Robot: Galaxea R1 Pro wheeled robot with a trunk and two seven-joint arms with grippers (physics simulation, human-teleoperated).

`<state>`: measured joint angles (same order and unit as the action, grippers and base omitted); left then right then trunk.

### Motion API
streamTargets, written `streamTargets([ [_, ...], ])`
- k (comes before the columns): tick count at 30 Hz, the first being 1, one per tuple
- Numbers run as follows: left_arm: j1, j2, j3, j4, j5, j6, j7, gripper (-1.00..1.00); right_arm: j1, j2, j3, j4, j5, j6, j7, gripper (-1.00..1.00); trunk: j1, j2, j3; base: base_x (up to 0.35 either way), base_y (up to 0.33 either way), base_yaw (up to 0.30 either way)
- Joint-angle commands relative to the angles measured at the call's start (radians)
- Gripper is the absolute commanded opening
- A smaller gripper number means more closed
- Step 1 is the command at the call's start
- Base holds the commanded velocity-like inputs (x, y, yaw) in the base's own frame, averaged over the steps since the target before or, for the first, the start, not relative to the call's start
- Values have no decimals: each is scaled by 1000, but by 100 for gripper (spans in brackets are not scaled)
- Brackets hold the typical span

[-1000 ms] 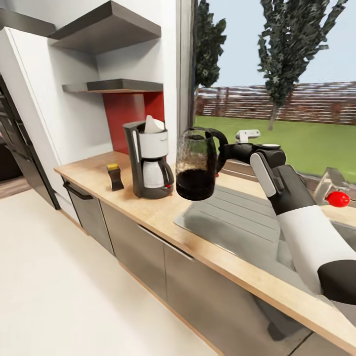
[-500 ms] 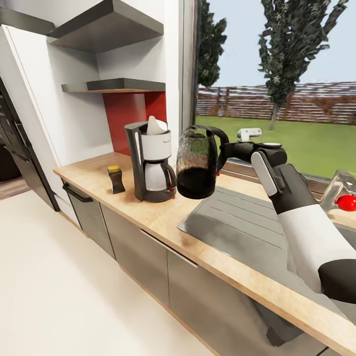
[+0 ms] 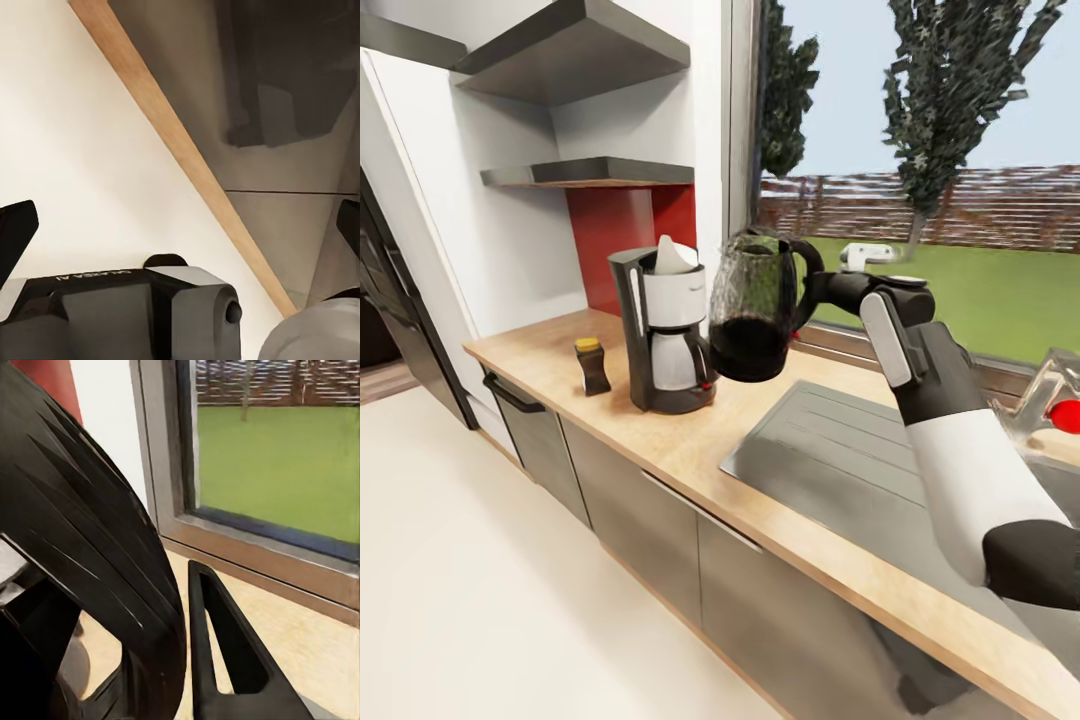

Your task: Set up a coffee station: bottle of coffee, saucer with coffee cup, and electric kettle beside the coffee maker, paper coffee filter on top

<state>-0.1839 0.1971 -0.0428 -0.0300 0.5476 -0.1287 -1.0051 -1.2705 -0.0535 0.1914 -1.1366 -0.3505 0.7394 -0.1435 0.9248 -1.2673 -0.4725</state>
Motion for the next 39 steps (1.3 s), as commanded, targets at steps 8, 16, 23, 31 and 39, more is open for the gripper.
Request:
streamTargets([
  [8, -1, 1, -5, 1, 0, -9, -4, 100, 4, 12, 9, 63, -15, -7, -90, -100, 0, -1, -1, 206, 0, 0],
  [16, -1, 0, -5, 1, 0, -9, 0, 100, 8, 35, 11, 153, 3, -42, -100, -100, 0, -1, -1, 100, 91, 0],
  [23, -1, -1, -6, 1, 0, -9, 3, 100, 11, 64, 15, 246, 44, -91, -214, -100, 0, -1, -1, 41, 41, 0],
  [31, -1, 0, -6, 1, 0, -9, 3, 100, 10, 67, 88, 314, 47, -156, -237, -100, 0, -1, -1, 0, 0, 0],
  [39, -1, -1, -5, 1, 0, -9, 3, 100, 10, 66, 88, 329, 47, -162, -238, -100, 0, -1, -1, 28, -3, 0],
])
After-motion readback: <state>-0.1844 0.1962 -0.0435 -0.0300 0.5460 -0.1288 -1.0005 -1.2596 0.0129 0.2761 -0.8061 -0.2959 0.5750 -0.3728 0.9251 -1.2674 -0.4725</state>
